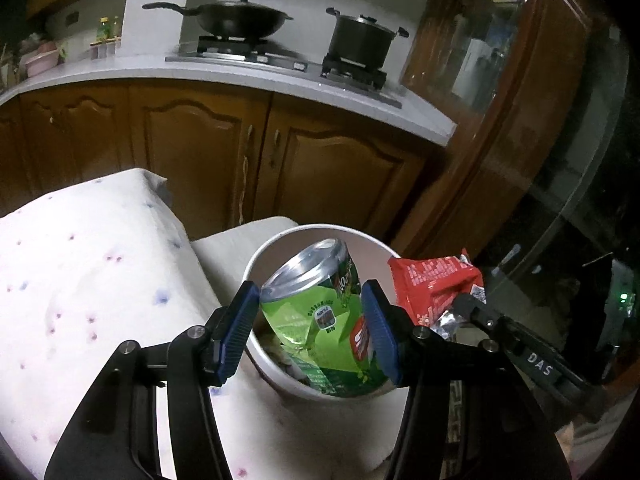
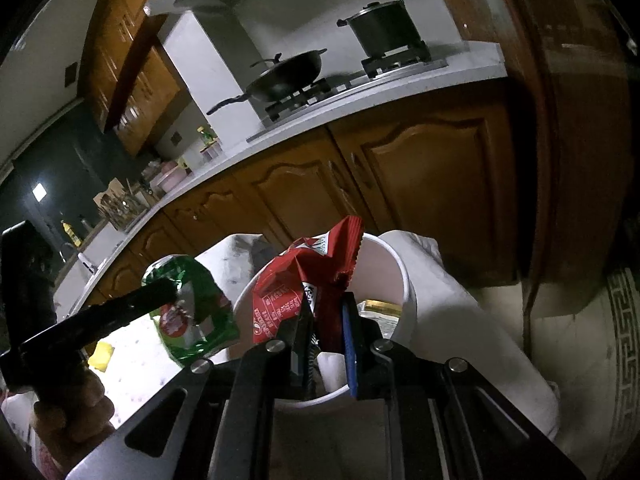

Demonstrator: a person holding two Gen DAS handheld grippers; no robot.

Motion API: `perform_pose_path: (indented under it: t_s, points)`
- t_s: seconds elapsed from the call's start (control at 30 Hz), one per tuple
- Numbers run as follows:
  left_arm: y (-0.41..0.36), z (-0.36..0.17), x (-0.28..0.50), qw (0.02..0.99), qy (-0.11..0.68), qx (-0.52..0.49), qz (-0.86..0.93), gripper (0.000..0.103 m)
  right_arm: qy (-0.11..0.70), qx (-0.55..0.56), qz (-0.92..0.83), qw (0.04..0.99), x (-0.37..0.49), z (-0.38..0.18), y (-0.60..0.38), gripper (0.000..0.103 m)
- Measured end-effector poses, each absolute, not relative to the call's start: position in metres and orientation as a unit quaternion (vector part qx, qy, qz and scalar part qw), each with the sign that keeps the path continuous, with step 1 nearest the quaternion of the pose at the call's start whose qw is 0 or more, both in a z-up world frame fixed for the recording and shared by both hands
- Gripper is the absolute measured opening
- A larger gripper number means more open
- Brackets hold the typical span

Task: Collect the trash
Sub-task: 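Carry the green can and red wrapper to the bin and release both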

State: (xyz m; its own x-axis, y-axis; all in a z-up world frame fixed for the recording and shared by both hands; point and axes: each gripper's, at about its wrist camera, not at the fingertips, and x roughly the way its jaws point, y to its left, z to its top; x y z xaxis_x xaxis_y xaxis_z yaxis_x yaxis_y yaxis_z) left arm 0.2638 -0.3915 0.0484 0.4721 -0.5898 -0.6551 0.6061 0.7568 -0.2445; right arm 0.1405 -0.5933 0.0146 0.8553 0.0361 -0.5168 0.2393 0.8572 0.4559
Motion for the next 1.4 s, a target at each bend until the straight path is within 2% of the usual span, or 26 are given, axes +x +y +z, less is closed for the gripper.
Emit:
perform_pose_path:
  t_s: [0.27,0.33,0.5,0.63,0.77,0.87,1.13,1.2,1.27,1.33,1.4]
  points:
    - [-0.41,0.027,0.276,0.846,0.4,0.024,-0.351,0.053,0.28,0.26,-0.054,0.923,0.153,0.004,-0.597,0.012]
    - [-0.413,0.025,0.276,0.845,0.401,0.028,-0.351,0.049,0.281,0.259,-0.054,0.922,0.154,0.002,-0.598,0.012]
    - [-0.416,0.019,0.279,0.844,0.405,0.034,-0.349,0.048,0.286,0.26,-0.054,0.921,0.157,0.001,-0.599,0.013]
    - [-0.412,0.018,0.278,0.843,0.407,0.033,-0.35,0.048,0.295,0.265,-0.05,0.917,0.16,-0.003,-0.6,0.021]
    - [-0.404,0.02,0.274,0.845,0.404,0.031,-0.35,0.051,0.29,0.278,-0.052,0.914,0.157,-0.004,-0.601,0.033]
    - [-0.396,0.021,0.271,0.845,0.406,0.025,-0.347,0.051,0.285,0.284,-0.05,0.914,0.153,-0.003,-0.6,0.038]
    - [-0.368,0.025,0.258,0.85,0.404,0.011,-0.337,0.064,0.277,0.292,-0.047,0.914,0.145,0.001,-0.592,0.048]
    - [-0.355,0.026,0.253,0.855,0.401,0.005,-0.33,0.071,0.269,0.293,-0.045,0.916,0.139,0.003,-0.588,0.055]
    - [-0.343,0.026,0.248,0.858,0.4,0.001,-0.323,0.077,0.263,0.295,-0.046,0.917,0.134,0.005,-0.583,0.068]
    - [-0.33,0.026,0.242,0.861,0.398,-0.008,-0.317,0.078,0.252,0.302,-0.044,0.918,0.127,0.007,-0.58,0.078]
    - [-0.319,0.026,0.238,0.862,0.4,-0.013,-0.312,0.081,0.241,0.307,-0.043,0.92,0.122,0.011,-0.575,0.082]
